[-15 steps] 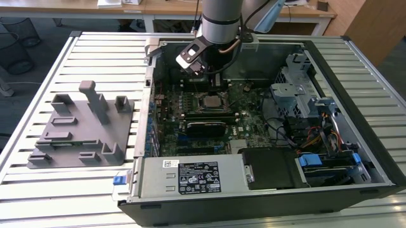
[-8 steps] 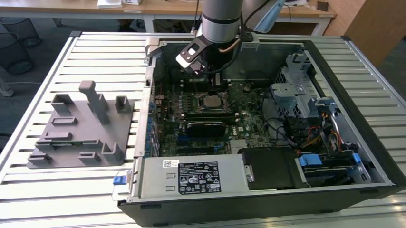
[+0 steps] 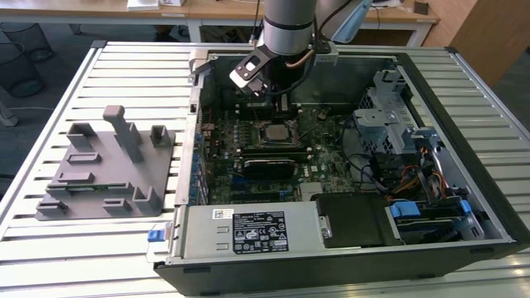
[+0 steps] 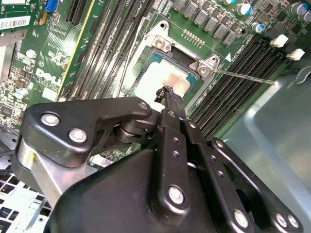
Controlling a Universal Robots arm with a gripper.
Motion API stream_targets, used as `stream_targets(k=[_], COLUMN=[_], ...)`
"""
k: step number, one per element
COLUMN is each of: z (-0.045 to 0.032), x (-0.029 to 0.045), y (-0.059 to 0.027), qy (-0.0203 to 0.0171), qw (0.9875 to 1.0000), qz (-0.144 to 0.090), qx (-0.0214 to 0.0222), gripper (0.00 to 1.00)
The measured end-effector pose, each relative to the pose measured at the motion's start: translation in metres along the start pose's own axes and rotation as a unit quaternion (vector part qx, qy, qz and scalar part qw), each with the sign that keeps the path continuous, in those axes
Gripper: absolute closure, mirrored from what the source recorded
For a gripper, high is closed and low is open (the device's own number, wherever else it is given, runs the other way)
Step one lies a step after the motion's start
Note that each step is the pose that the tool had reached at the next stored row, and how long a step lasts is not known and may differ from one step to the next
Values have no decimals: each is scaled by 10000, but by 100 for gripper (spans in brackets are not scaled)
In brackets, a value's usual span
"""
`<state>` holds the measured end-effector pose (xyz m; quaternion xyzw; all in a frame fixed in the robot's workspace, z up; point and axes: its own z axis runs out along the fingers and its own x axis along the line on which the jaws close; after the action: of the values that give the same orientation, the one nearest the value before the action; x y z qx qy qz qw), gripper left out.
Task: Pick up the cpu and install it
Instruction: 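Close the cpu cover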
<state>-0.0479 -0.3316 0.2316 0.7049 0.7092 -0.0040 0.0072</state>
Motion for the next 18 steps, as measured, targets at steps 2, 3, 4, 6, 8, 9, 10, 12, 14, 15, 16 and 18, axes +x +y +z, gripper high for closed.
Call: stream_targets(k=[2,3,4,6,8,9,10,12,14,15,16,18], z=[-3,-4,-7,-11,-16,-19,-23,-28,-33,-37,-39,-46], x=[5,7,10,12,13,14,13,14,14,14,14,14], y=[0,0,0,0,1,1,1,1,1,0,1,1], qy=[-7,-9,-12,-14,-15,-15,-15,-15,-16,-16,-16,-16], qw=[10000,10000,10000,10000,10000,10000,10000,10000,10000,10000,10000,10000], qz=[0,-1,0,0,-1,-1,0,0,0,0,0,0], qx=[0,0,0,0,0,0,0,0,0,0,0,0], gripper=[89,89,89,89,89,89,89,89,89,89,89,89])
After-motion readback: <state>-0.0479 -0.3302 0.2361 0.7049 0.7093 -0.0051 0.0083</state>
